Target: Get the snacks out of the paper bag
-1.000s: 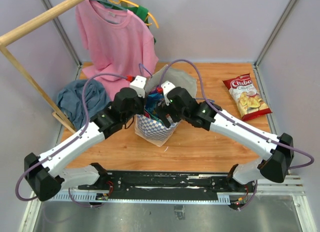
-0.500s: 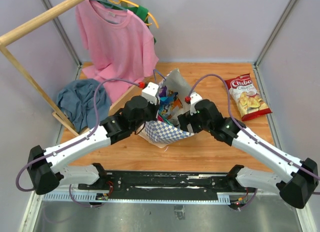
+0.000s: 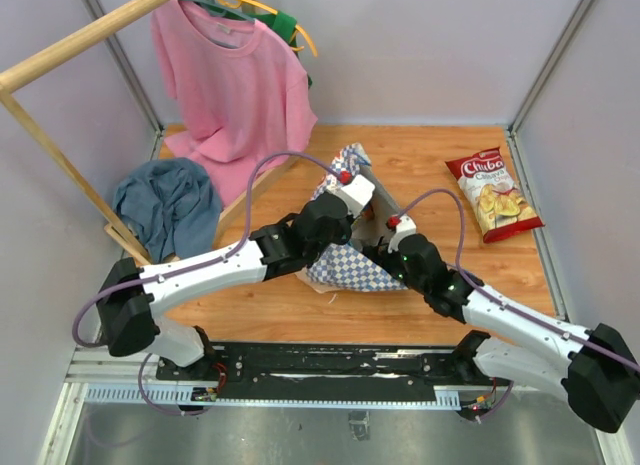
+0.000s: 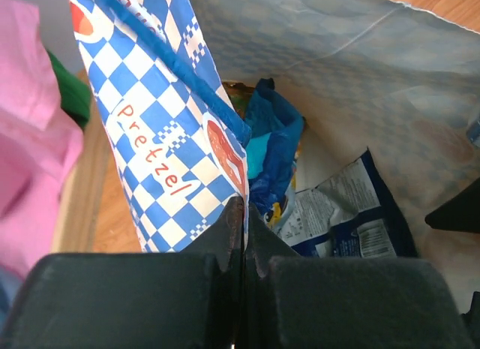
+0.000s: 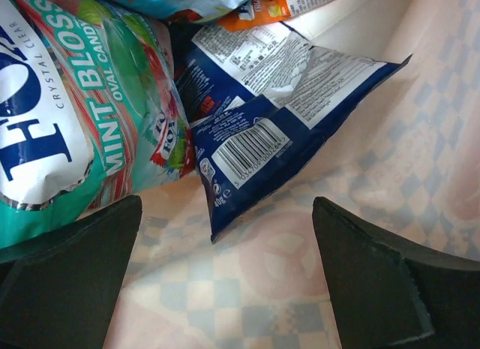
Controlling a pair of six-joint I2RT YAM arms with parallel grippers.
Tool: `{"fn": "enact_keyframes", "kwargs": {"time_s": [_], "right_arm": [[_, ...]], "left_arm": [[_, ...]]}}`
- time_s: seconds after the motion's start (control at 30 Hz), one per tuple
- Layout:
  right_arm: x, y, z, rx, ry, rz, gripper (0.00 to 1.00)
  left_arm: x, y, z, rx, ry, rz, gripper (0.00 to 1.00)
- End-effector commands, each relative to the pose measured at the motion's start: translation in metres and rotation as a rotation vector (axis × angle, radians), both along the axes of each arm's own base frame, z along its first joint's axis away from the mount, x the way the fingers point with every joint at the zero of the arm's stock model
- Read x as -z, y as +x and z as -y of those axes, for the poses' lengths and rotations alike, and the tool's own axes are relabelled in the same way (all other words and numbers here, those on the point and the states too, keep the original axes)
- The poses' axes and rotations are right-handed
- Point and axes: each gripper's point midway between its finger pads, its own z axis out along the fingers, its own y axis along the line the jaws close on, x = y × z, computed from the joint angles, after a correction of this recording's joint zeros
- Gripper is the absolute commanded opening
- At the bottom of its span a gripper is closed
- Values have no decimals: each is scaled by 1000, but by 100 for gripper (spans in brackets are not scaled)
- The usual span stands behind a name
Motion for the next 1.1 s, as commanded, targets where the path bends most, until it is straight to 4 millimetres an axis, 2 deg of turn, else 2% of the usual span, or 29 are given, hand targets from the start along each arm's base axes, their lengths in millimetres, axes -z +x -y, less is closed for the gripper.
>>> {"fn": "enact_keyframes", "kwargs": {"time_s": [0.0,0.13,0.23,0.3,0.33,0.43,0.5,0.53,0.63,0.73,0.87,1.07], "right_arm": [[31,-9,2,139,110,-83,99],[34,-3,-5,216,173,-18,98],[21,10,-29,260,198,81,98],[13,18,-56,243,188,117,99],[21,20,-72,225,160,110,98],[22,22,-121,163,176,116,99],[23,17,-141,132,207,127,99],[20,12,-147,117,238,136,99],[5,2,-146,100,295,204,99],[-19,-21,-140,11,246,284,99],[-53,-47,-109,-61,56,405,98],[-80,-52,-58,-62,-28,459,99]], "left_arm": [[-57,33,-1,-53,88,225,1],[-89,39,12,9,105,336,1],[-113,36,23,105,113,474,1],[-121,32,26,170,137,554,1],[-123,28,28,216,142,578,1],[-119,17,17,291,118,588,1],[-116,5,2,316,85,580,1],[-103,-1,-4,331,87,559,0],[-89,-10,-21,317,86,535,1],[-77,-6,-35,250,111,493,0],[-62,-16,-42,243,23,454,0],[-51,-33,-51,264,-64,430,1]]}}
